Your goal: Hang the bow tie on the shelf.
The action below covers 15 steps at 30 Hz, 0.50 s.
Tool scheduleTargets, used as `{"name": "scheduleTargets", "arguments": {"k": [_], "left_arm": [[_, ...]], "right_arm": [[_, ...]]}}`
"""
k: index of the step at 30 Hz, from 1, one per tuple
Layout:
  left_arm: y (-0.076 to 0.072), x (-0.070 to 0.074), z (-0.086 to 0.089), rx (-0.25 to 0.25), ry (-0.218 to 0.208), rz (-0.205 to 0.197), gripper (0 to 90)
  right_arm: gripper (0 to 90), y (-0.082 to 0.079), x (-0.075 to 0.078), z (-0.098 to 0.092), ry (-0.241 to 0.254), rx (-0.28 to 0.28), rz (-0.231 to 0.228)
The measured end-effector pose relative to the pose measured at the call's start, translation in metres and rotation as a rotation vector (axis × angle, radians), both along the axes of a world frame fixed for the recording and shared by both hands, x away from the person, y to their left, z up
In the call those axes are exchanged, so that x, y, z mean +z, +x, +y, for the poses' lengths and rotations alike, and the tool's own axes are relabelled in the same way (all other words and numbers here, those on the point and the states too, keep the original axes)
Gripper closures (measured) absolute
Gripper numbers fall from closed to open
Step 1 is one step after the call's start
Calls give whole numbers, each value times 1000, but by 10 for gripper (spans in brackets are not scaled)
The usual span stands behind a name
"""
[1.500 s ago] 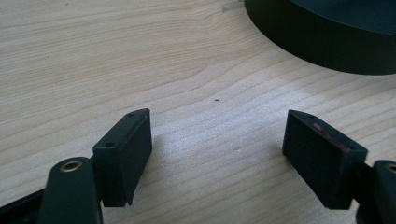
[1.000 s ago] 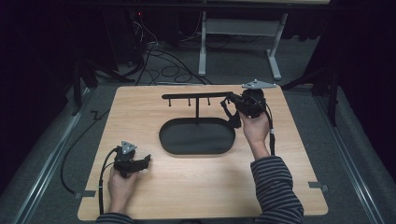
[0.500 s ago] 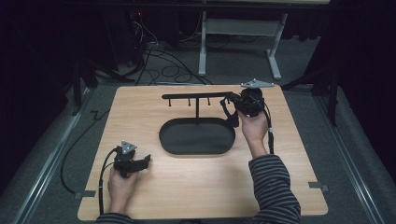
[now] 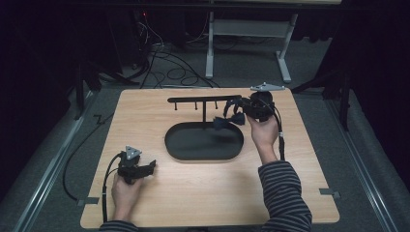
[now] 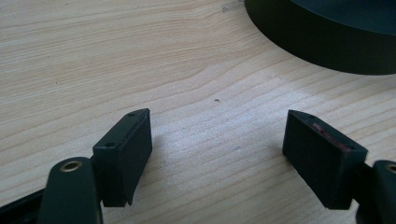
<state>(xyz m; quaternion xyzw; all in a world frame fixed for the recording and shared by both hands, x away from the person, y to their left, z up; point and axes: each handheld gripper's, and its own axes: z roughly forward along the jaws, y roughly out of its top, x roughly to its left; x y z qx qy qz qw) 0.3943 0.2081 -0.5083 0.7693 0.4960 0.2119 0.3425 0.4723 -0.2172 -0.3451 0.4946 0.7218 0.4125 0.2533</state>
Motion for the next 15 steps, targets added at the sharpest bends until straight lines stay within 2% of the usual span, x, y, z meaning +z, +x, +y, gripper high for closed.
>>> {"name": "scheduleTargets", "arguments": {"k": [9, 15], "left_arm": [[0, 0, 1, 0, -9, 1, 249], [0, 0, 1, -3, -6, 4, 249]], "right_arm": [[672, -10, 7, -11, 21, -13, -27], [640, -17, 7, -23, 44, -32, -29]]}}
